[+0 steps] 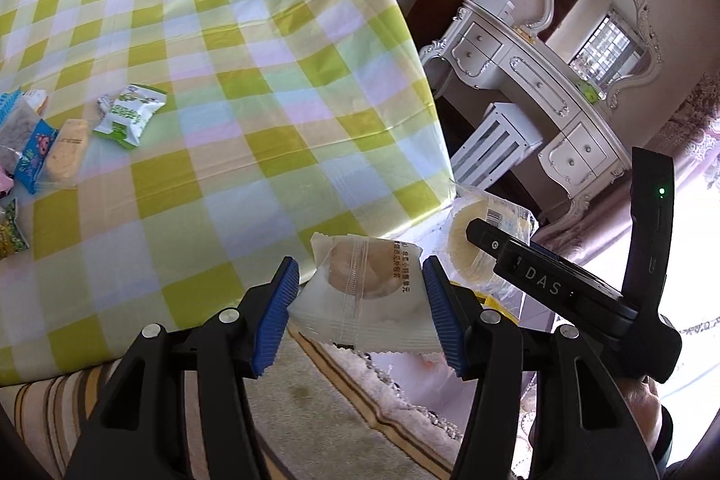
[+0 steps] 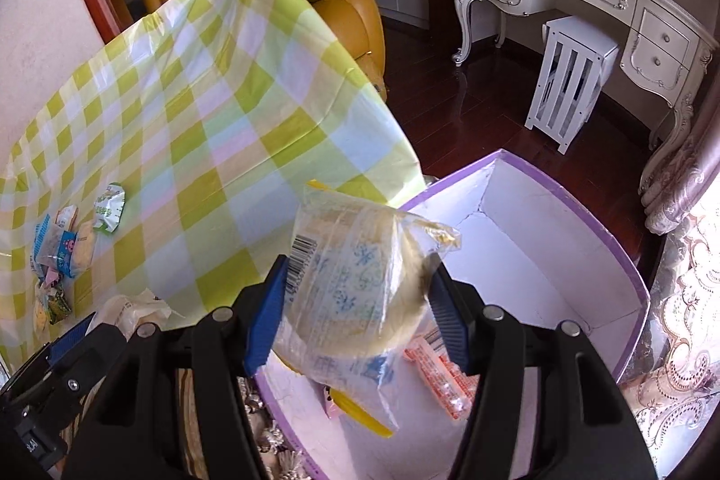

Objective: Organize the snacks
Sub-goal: 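Carry both packs to the white box and release them inside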

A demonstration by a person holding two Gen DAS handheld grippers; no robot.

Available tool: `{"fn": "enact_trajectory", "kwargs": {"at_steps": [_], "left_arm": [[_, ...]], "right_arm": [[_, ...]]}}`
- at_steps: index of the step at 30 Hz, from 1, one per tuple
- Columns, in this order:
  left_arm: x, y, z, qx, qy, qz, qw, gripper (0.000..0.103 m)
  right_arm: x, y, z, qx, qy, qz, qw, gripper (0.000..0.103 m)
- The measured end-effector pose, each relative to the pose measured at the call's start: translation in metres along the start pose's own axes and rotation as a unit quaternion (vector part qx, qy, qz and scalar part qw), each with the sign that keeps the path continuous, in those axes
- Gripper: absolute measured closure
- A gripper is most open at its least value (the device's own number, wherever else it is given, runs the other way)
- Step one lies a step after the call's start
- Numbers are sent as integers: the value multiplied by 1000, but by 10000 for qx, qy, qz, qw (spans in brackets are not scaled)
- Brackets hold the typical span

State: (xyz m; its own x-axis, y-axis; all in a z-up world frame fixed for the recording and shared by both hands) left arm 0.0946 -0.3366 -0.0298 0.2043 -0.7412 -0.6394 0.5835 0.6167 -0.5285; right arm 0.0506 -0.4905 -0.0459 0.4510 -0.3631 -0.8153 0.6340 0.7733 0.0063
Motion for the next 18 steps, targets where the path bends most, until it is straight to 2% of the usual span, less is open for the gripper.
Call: {"fn": "enact_trajectory", "kwargs": {"at_steps": [3, 4, 5, 6, 9, 18], "left_arm": [[11, -18, -3, 59, 142, -458, 9988, 43], [14, -21, -5, 76, 198, -479, 9986, 38], [15, -22, -5, 84, 193, -478, 9986, 27], [14, -23, -4, 80, 150, -513, 9985, 25], [12, -21, -3, 49, 104, -447, 9989, 25], [4, -15, -1, 85, -31, -283, 9996, 25]], "right_arm": [[1, -20, 4, 163, -38, -181, 9997, 41], [1, -26, 6, 230, -68, -243, 9994, 37], [-1, -32, 8, 294, -120, -305, 9990, 32], [-4, -36, 10, 356, -207, -339, 9986, 25], [-10, -42, 16, 405, -328, -349, 9980, 25], [-12, -32, 13, 345, -288, -220, 9987, 25]]}}
Point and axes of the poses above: each gripper's, at about its wrist camera, not at the fingertips, and x roughly the way its jaws point, y to its left, z to its top, the point moved 8 cm from there along x, roughly the way its jaws point, and after that the axes turned 9 degrees about -z, right-handed, at the moved point
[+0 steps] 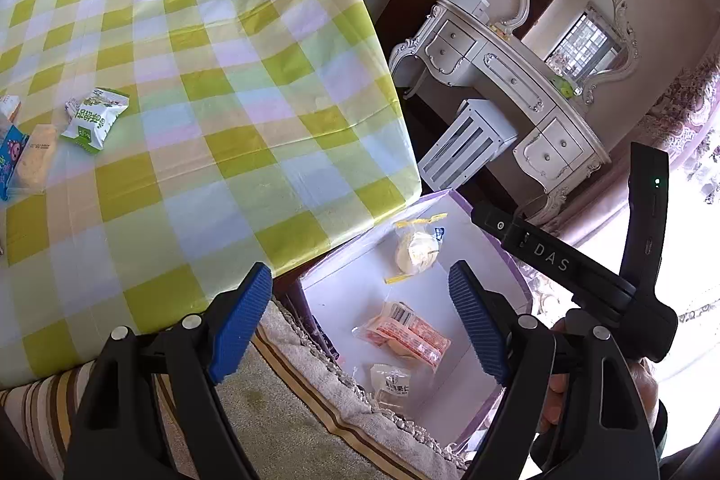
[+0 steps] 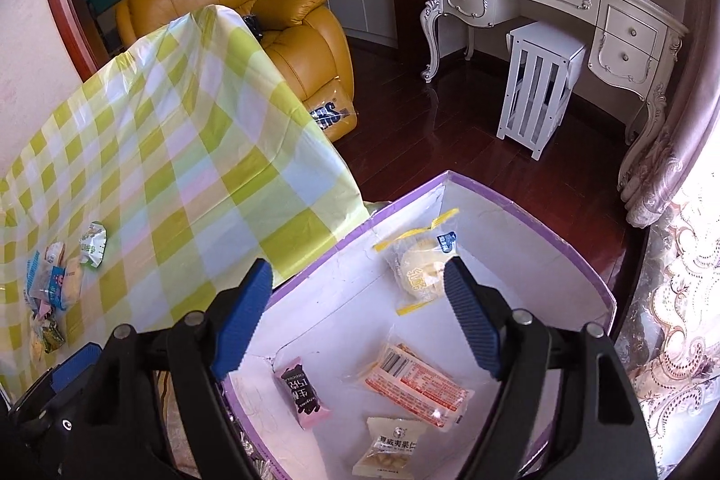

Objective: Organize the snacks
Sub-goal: 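Carry both packs to the white box and release them inside, then move both tools back over the snack pile on the table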

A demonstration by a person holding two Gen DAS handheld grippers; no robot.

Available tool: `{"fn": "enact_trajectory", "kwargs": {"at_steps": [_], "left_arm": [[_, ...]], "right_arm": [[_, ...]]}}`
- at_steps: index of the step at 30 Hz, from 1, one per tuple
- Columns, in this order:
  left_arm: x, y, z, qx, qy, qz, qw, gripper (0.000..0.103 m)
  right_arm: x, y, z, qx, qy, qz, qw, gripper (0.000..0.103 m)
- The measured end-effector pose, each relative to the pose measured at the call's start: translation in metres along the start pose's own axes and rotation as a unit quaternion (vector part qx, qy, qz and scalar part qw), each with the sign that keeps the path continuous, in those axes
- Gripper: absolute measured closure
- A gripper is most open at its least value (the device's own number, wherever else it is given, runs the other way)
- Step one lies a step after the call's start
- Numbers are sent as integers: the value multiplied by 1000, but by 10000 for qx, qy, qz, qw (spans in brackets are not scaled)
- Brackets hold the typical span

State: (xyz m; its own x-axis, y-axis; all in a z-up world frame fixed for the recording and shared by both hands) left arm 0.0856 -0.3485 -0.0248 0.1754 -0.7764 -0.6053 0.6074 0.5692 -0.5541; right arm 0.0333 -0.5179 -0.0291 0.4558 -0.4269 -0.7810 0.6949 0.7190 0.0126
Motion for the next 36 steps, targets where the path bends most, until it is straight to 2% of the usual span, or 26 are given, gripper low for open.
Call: {"fn": "enact_trajectory", "kwargs": {"at_steps": [10, 19, 25, 36], "left_arm": [[-22, 14, 8, 31, -318, 235, 9992, 25], [-68, 66, 20, -330, -850, 677, 9935, 26], [-110, 122, 15, -963, -1188, 1016, 9830, 31], [-180, 210, -9, -1901, -1632, 1557, 9555, 36]], "right_arm": [[-4, 21, -7, -211, 50, 116, 9997, 25], [-13, 69, -20, -483, 144, 481, 9976, 25], [-19, 114, -37, -869, 226, 710, 9934, 24], [-14, 178, -55, -1398, 357, 840, 9860, 24]]}}
Point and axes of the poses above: each gripper's, at about its wrist camera, not at the fingertips, and x roughly the way its jaws point, y to its left, z to its top, the point moved 8 cm from there along x, roughly the way its jaws point, and after that the axes turned 9 degrees about -z, right-handed, at the moved point
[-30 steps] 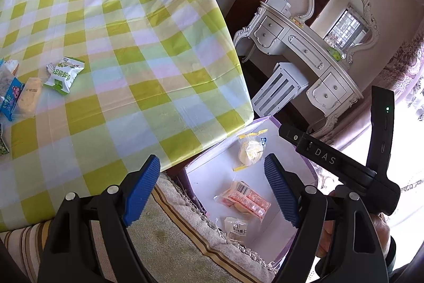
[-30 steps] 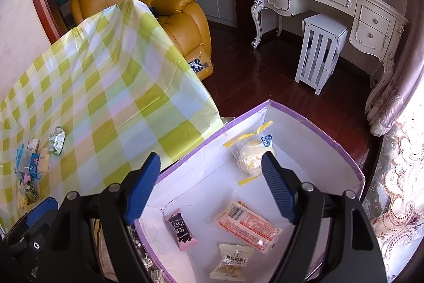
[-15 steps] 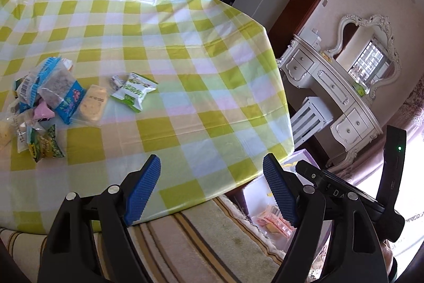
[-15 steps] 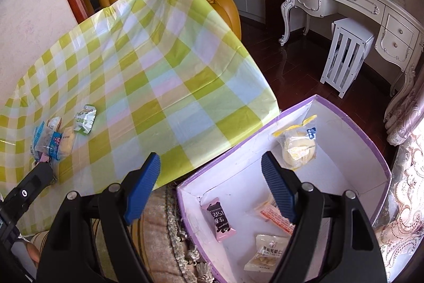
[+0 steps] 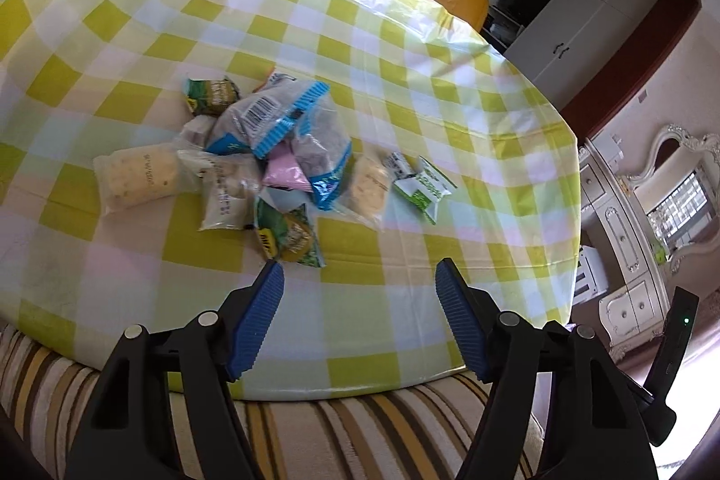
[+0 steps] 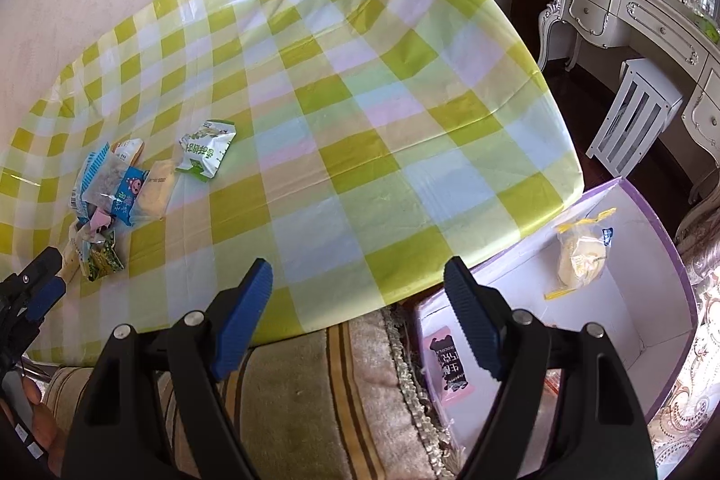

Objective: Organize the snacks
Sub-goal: 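Move both tools back over the snack pile on the table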

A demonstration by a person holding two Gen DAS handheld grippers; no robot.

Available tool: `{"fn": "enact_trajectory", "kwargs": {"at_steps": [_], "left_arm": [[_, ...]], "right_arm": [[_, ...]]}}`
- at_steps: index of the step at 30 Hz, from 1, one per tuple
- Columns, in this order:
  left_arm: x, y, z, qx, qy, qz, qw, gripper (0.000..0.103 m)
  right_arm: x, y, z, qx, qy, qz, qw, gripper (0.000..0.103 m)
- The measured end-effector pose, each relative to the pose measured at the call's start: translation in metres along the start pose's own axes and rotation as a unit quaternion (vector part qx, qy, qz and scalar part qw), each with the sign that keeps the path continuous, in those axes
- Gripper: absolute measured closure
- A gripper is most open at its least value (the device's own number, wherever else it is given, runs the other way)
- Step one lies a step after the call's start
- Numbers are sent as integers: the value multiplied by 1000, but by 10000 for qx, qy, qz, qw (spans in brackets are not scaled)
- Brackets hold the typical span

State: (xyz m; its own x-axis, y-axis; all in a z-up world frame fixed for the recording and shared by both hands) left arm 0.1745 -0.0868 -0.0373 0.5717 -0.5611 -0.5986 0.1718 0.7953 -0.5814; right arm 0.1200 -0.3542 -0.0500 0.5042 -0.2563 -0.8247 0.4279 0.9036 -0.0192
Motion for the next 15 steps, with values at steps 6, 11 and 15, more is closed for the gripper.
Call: {"fn": "enact_trajectory", "kwargs": {"at_steps": [6, 11, 15], "left_arm": [[-20, 55, 16, -389, -216, 551, 9975, 39], [-29, 102, 26, -742, -238, 1002, 9919, 40], [-28, 125, 34, -617, -126, 1507, 9866, 40]], "right_arm": [[11, 27, 4, -180, 31, -21, 9998, 24], [22, 47, 12, -186, 12, 8, 9998, 24], [31, 63, 21, -169, -11, 21, 9999, 24]]}}
Point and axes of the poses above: each gripper's, at about its wrist camera, not at the fingertips, and x roughly the way its jaws point, y to its left, z to its top, the point moved 8 cm from there along x, roughly the way its jaws point, and after that the axes turned 9 degrees about -z, right-handed, at the moved point
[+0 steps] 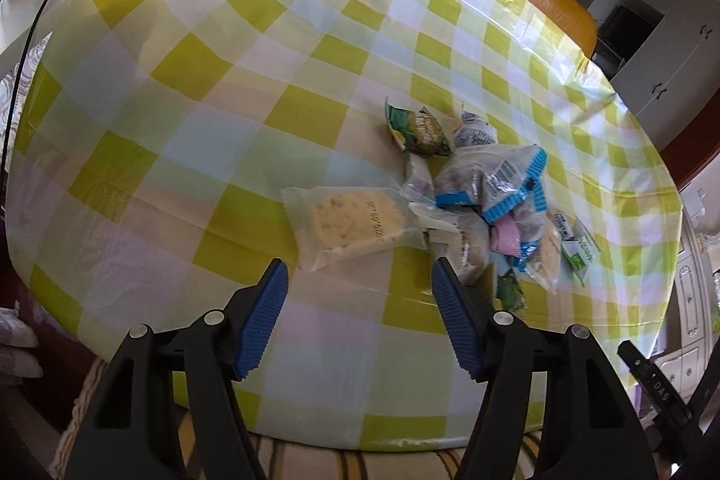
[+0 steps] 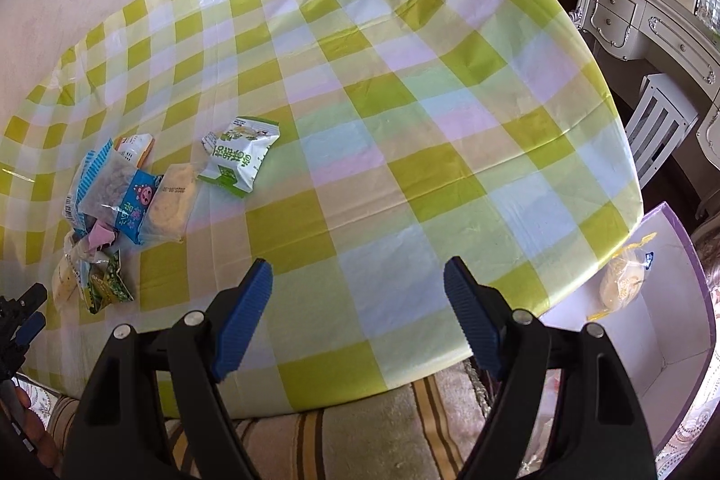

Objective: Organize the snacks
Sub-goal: 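Move both tools back over the snack pile on the table, then grasp the clear cookie pack with the left tool while the right tool grasps the green-printed bag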

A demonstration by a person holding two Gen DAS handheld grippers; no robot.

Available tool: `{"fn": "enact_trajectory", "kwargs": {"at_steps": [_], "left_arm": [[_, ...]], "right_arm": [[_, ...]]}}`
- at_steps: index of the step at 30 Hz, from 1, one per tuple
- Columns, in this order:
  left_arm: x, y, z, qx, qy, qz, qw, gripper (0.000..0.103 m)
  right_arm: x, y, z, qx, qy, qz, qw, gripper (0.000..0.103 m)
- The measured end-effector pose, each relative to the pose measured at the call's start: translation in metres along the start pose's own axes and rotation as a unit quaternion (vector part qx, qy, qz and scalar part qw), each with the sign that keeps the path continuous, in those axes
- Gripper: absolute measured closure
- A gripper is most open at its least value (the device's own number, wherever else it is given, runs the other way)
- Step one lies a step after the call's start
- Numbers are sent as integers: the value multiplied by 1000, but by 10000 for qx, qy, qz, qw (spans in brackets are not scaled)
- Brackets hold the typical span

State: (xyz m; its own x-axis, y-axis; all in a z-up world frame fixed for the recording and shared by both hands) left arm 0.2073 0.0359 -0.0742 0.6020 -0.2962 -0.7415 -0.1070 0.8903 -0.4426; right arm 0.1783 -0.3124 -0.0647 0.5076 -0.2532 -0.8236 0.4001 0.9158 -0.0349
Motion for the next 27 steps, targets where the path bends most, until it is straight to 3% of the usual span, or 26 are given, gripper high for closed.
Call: {"fn": "enact_trajectory", "kwargs": {"at_steps": [7, 11, 13, 17, 22, 25, 27], "left_arm": [[26, 10, 4, 661, 531, 635, 9944, 33], [32, 6, 15, 1360, 484, 1158, 9827, 18], [38, 5, 20, 1680, 497, 1313, 9757, 16], [47, 4, 30, 1979, 446, 1284, 9707, 15], [59, -2, 36, 2329, 388, 1115, 9653, 21], [64, -4, 40, 2436, 321, 935, 9648, 27], [68, -4, 42, 2384, 311, 707, 9681, 38]], "right_arm": [[16, 27, 13, -140, -25, 0, 9999, 24], [24, 43, 21, -175, -54, 27, 9998, 24], [28, 52, 26, -183, -84, 50, 9998, 24], [36, 69, 38, -142, -193, 88, 9997, 24], [45, 84, 55, -51, -357, 47, 9993, 24], [54, 91, 64, -7, -337, 10, 9994, 24], [60, 94, 69, -9, -329, -20, 9995, 24]]}}
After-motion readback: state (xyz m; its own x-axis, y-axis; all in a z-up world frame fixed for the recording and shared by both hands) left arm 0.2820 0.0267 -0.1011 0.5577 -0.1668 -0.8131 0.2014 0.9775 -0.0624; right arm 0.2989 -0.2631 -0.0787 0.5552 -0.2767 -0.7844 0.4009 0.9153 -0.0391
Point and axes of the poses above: each gripper's, at about its wrist camera, not at the fingertips, and x roughly the way its jaws point, y to its left, z to its top, the point moved 8 cm from there along x, roughly the way its jaws point, and after that the axes turned 9 degrees about -z, right-handed, at the moved point
